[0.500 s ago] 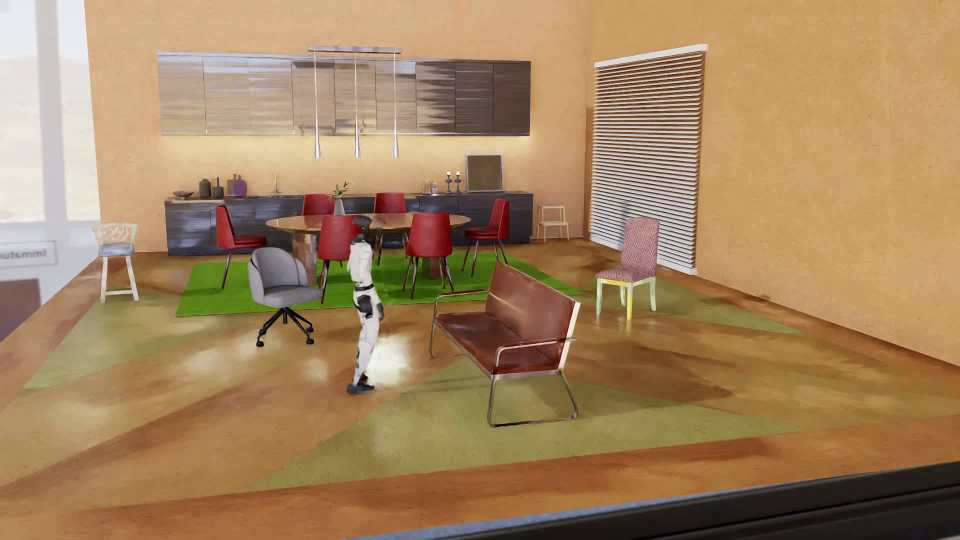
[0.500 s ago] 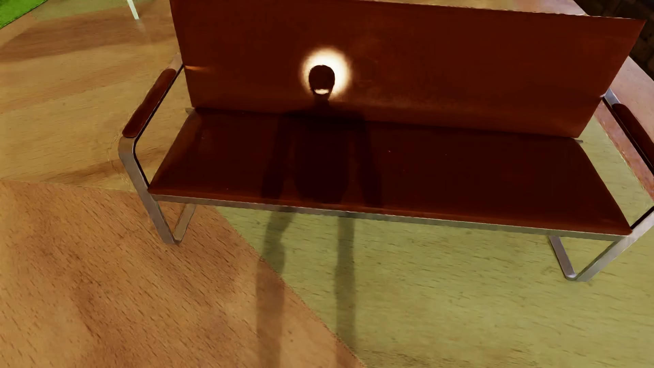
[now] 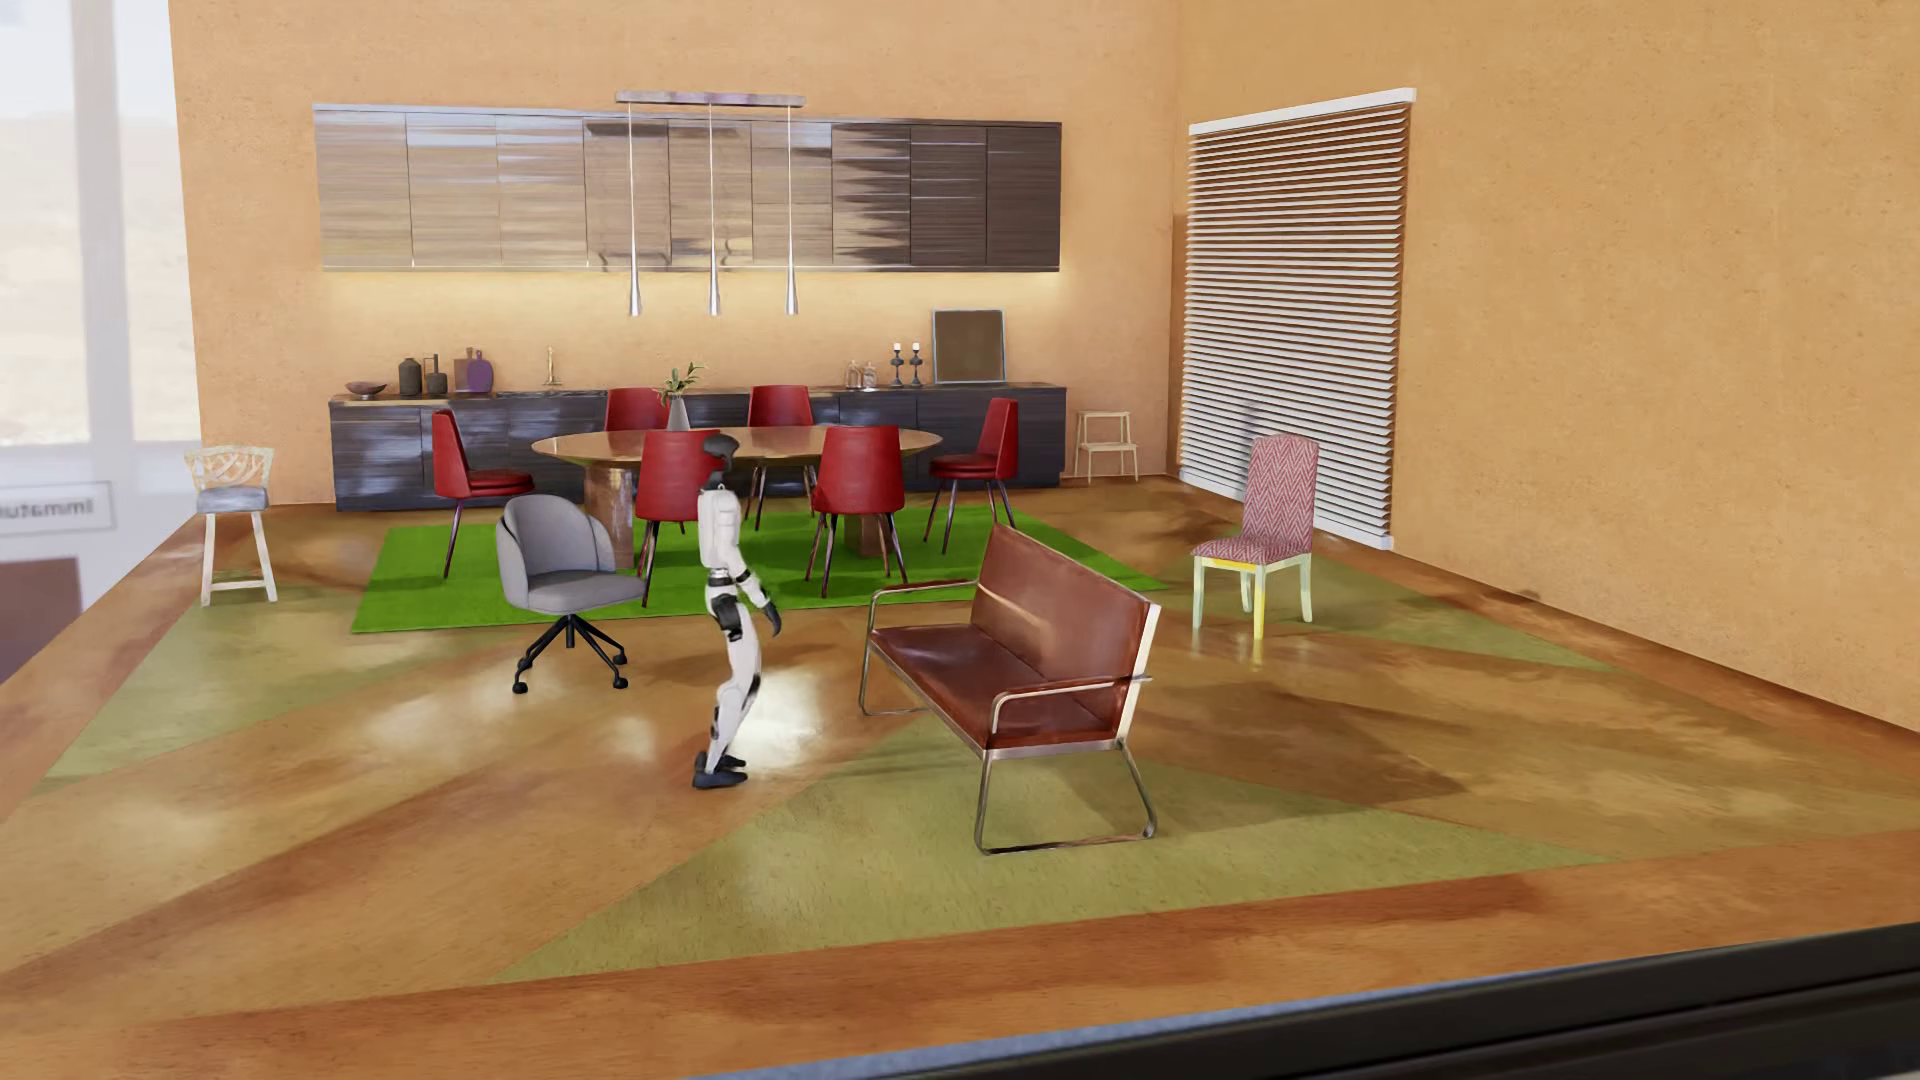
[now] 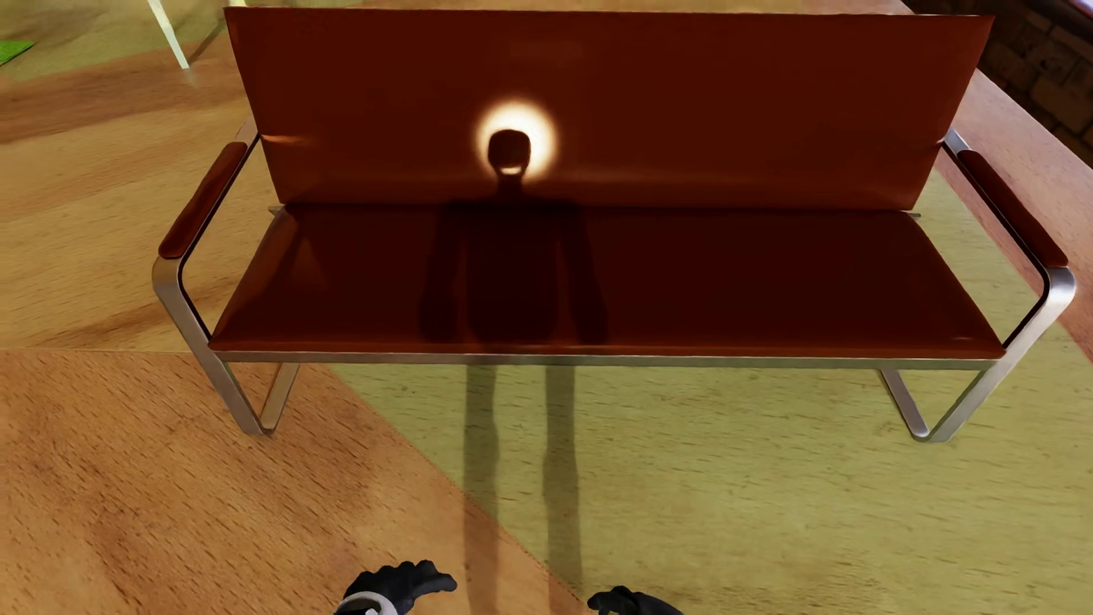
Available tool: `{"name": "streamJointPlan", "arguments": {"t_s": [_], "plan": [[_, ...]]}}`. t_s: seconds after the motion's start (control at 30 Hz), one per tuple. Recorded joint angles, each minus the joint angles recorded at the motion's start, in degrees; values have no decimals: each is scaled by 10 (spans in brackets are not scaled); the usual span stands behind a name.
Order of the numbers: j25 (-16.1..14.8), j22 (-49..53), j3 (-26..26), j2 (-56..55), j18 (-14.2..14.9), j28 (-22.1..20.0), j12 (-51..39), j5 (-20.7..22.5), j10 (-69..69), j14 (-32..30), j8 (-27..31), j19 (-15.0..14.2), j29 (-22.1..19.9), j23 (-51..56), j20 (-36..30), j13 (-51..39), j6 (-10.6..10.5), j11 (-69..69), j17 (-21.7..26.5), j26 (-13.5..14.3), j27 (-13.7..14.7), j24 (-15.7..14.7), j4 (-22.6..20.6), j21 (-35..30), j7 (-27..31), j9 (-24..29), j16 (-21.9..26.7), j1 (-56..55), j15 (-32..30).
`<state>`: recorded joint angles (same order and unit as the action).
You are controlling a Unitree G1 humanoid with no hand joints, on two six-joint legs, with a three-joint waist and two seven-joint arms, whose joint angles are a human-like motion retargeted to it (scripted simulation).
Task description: Move towards the bench
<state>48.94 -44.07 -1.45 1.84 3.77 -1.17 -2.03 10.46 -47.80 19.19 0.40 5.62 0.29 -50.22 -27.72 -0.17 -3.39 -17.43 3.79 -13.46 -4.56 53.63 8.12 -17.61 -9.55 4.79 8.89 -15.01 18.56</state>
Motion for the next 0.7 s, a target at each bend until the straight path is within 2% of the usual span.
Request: {"name": "streamJointPlan", "arguments": {"t_s": [0.1, 0.13, 0.2, 0.27, 0.33, 0.37, 0.43, 0.5, 0.57, 0.6, 0.63, 0.67, 0.7], "plan": [[1, 11, 0, 11, 69, -5, 16, -8, -46, -14, 1, -3, -26, 0, 64, 26, -2, -6, 1, -1, -7, -48, -16, 13, 43, 2, -20, -14, 5], [-4, 14, 1, 11, 74, -12, 22, -9, -52, 5, 3, -5, -31, -6, 75, 34, -3, -7, 1, -1, -12, -49, -27, 21, 71, 2, -16, -19, 6], [-5, 11, 2, 9, 26, -23, 35, -12, -18, 47, 10, -8, -35, -25, 89, 40, -4, -1, 9, -8, -20, -38, -31, 24, 86, 0, -8, -17, 2], [22, -10, 5, 7, -18, -17, 48, -15, 66, 74, 23, -12, -33, -50, 104, 38, -5, 12, 30, -14, -21, -41, -40, 1, 93, -3, -3, 1, -7], [34, -47, 8, 4, -5, 1, 52, -17, 151, 35, 33, -15, -23, -64, 98, 35, -3, 23, 45, -19, -22, -34, -59, -8, 113, -7, 5, 25, -15], [33, -68, 7, 6, -31, 12, 50, -20, 184, 4, 37, -17, -22, -65, 86, 35, -3, 33, 51, -22, -22, -22, -63, -6, 108, -9, 8, 38, -20], [24, -94, 7, 8, -40, 32, 51, -29, 236, -21, 41, -20, -31, -66, 65, 36, 1, 48, 65, -27, -16, -3, -67, 4, 92, -13, 7, 59, -30], [21, -94, 7, 5, -39, 35, 58, -40, 279, -43, 42, -24, -40, -66, 65, 34, 8, 48, 70, -26, -20, -7, -77, 11, 87, -15, -2, 77, -33], [12, -76, 8, -11, -38, 21, 67, -51, 318, -63, 45, -28, -48, -58, 68, 29, 13, 28, 67, -15, -11, -17, -88, 18, 81, -16, -9, 90, -29], [21, -65, 9, -27, -38, 16, 69, -54, 330, -68, 44, -30, -70, -49, 69, 25, 16, 6, 68, -10, -3, -22, -91, 10, 77, -15, -13, 93, -23], [50, -55, 10, -50, -37, 11, 69, -56, 333, -67, 44, -32, -116, -37, 68, 18, 18, -31, 72, -7, -7, -25, -93, -10, 72, -12, -16, 90, -15], [81, -45, 12, -83, -35, 7, 68, -57, 323, -62, 43, -34, -165, -24, 64, 11, 22, -86, 72, -5, -27, -26, -96, -28, 66, -7, -20, 81, -6], [87, -28, 13, -123, -33, 4, 72, -61, 311, -57, 39, -49, -193, -17, 59, 6, 26, -153, 59, -2, -50, -26, -97, -31, 59, -1, -20, 71, -9]]}}
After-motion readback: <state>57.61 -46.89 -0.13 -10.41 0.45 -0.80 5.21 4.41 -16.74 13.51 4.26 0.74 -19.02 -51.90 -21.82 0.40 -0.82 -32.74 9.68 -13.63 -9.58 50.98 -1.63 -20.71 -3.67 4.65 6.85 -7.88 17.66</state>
